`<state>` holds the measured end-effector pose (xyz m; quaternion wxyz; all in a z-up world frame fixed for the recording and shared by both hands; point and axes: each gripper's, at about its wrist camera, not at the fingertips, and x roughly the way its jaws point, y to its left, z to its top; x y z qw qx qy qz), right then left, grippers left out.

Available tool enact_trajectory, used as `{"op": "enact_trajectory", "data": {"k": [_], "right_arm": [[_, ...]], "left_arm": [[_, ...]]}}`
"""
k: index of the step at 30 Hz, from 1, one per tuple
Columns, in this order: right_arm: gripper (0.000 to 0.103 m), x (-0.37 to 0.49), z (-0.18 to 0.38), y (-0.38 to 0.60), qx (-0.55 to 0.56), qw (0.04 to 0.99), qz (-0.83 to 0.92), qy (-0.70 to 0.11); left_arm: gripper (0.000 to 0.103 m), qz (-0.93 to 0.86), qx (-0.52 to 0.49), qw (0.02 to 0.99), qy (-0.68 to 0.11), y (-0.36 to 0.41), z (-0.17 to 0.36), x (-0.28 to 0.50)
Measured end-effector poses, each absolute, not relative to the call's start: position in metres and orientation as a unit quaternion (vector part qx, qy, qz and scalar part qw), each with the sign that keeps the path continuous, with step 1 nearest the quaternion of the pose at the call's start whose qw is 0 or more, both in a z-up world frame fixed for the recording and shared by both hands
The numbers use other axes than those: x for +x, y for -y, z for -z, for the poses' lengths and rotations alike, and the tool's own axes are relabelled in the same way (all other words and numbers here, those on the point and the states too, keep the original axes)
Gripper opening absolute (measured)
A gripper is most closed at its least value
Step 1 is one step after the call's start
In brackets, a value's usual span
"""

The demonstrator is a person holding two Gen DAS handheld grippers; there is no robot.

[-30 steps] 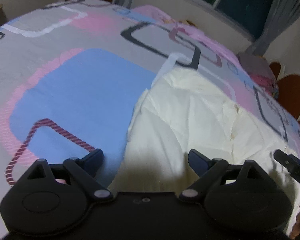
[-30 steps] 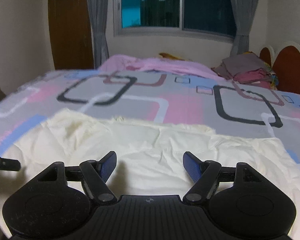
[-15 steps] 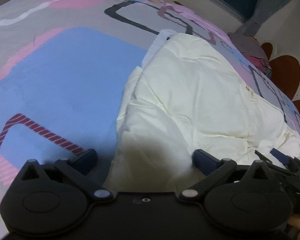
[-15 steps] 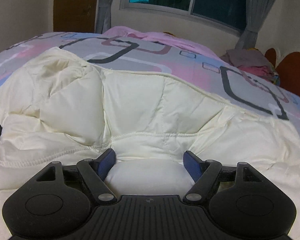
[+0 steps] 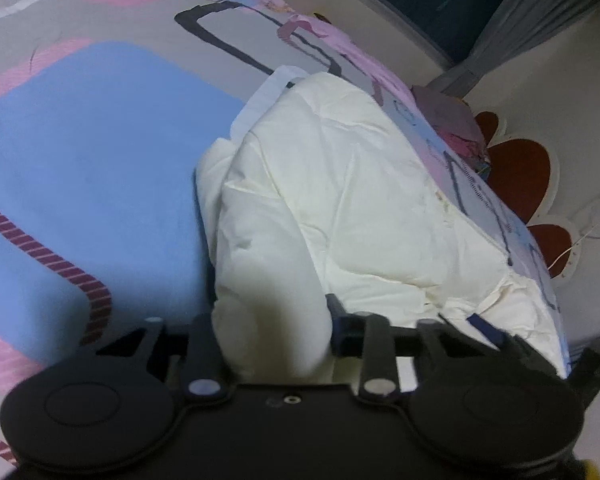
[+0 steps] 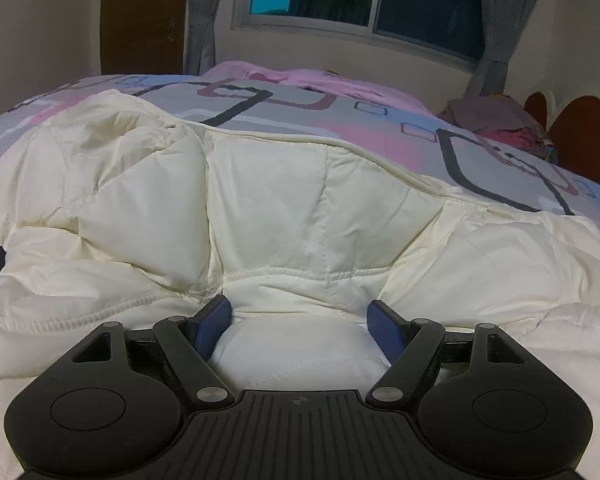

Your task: Fold large clothes

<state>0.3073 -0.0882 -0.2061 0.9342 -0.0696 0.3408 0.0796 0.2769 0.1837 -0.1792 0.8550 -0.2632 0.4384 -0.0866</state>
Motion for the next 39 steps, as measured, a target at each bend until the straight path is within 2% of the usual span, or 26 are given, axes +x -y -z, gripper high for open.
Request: {"op": "enact_trajectory", "data": {"k": [3, 10, 18, 21, 25, 33, 34, 35, 36, 37, 39], "right_arm": [[0.075, 0.304, 0.208, 0.087, -0.073, 0.936, -0.077, -0.336], [0.074, 0.301, 0.206, 0.091, -0.065, 0.936, -0.086, -0.336], [0.075, 0.31, 0.175, 0.118, -0.033, 0.917, -0.136, -0.372], [0.075, 0.29, 0.142, 0.156, -0.027, 0.932, -0.141, -0.333], [0.075, 0.27, 0.122, 0.223, -0.011, 0.939, -0.11, -0.324], [0.075, 0.236, 0.13, 0.337, 0.039, 0.939, -0.01, -0.342], [0.073, 0.241, 0.139, 0.345, 0.063, 0.928, -0.02, -0.365], [0.056, 0.245, 0.147, 0.352, 0.096, 0.919, -0.036, -0.38], [0.05, 0.249, 0.151, 0.354, 0.115, 0.914, -0.047, -0.386], [0.046, 0.253, 0.152, 0.352, 0.118, 0.915, -0.053, -0.383], [0.045, 0.259, 0.153, 0.345, 0.113, 0.917, -0.067, -0.376]], "left_arm": [[0.02, 0.094, -0.261, 0.862, -0.424, -0.177, 0.167, 0.271], [0.02, 0.122, -0.231, 0.89, -0.374, -0.145, 0.118, 0.259], [0.02, 0.186, -0.147, 0.912, -0.335, -0.051, 0.055, 0.254], [0.02, 0.191, -0.14, 0.912, -0.335, -0.026, 0.051, 0.255], [0.02, 0.214, -0.114, 0.911, -0.335, 0.019, 0.049, 0.257], [0.02, 0.256, -0.06, 0.903, -0.339, 0.107, 0.066, 0.251], [0.02, 0.258, -0.055, 0.902, -0.341, 0.115, 0.07, 0.252], [0.02, 0.261, -0.047, 0.901, -0.344, 0.124, 0.074, 0.251], [0.02, 0.264, -0.037, 0.9, -0.344, 0.134, 0.077, 0.25], [0.02, 0.267, -0.026, 0.9, -0.344, 0.143, 0.079, 0.247], [0.02, 0.27, -0.009, 0.898, -0.348, 0.161, 0.086, 0.244]]}}
